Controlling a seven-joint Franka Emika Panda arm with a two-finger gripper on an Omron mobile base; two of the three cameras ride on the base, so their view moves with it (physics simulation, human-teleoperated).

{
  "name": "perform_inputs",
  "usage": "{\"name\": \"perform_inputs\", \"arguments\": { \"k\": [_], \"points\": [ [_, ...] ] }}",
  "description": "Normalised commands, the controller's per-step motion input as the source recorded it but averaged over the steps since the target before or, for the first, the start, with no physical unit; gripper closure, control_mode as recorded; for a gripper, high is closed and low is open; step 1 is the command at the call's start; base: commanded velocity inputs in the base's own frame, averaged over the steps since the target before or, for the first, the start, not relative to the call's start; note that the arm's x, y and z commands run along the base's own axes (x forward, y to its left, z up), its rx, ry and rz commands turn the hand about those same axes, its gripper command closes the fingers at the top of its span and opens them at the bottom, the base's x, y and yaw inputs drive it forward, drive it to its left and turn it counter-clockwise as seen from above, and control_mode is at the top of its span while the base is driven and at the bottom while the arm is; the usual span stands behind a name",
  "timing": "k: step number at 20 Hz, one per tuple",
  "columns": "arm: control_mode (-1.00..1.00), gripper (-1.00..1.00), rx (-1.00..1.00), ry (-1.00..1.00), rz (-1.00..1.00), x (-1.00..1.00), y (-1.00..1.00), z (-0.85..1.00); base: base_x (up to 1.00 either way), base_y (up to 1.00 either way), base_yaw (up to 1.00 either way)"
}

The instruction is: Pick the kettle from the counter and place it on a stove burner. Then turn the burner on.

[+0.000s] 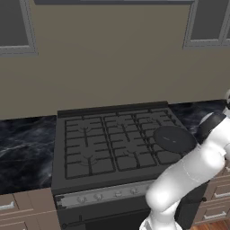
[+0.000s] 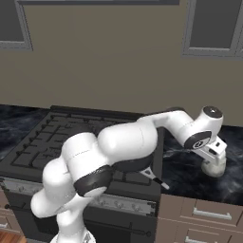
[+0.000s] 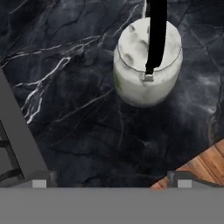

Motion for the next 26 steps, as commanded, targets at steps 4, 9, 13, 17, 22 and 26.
{"name": "perform_inputs", "arguments": {
  "k": [4,9,13,17,22,26],
  "points": [
    [-1.0,-1.0,0.02,0.0,0.06,0.24,-0.43,-0.06,0.0,0.0,0.0],
    [-1.0,-1.0,0.06,0.0,0.06,0.27,-0.37,0.0,0.0,0.0,0.0],
    [-1.0,-1.0,0.06,0.0,0.04,0.27,-0.1,0.06,0.0,0.0,0.0],
    [-1.0,-1.0,0.03,-0.02,0.03,0.22,-0.08,0.0,0.0,0.0,0.0],
    [-1.0,-1.0,0.01,-0.05,0.03,0.29,-0.16,-0.06,0.0,0.0,0.0],
    [-1.0,-1.0,0.0,-0.08,0.02,0.39,-0.25,-0.24,0.0,0.0,0.0]
  ]
}}
